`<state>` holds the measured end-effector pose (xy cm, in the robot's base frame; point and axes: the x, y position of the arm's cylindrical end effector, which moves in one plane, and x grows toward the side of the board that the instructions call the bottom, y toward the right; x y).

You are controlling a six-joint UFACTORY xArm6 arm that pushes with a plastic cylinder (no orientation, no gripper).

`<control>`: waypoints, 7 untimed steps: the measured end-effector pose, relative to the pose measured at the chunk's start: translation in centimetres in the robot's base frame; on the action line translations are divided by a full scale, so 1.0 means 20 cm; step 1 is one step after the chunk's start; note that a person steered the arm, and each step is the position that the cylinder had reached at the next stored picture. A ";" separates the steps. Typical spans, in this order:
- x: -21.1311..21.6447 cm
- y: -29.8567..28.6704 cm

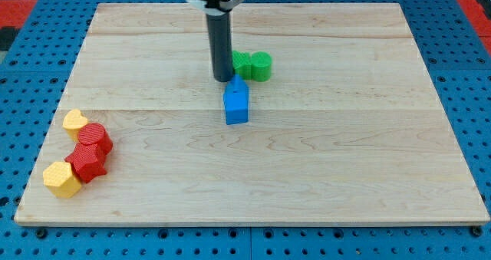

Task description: Separate green blocks from blue blocks

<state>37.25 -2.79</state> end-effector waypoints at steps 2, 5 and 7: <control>0.03 0.38; 0.17 0.17; 0.22 0.13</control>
<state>41.71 -0.13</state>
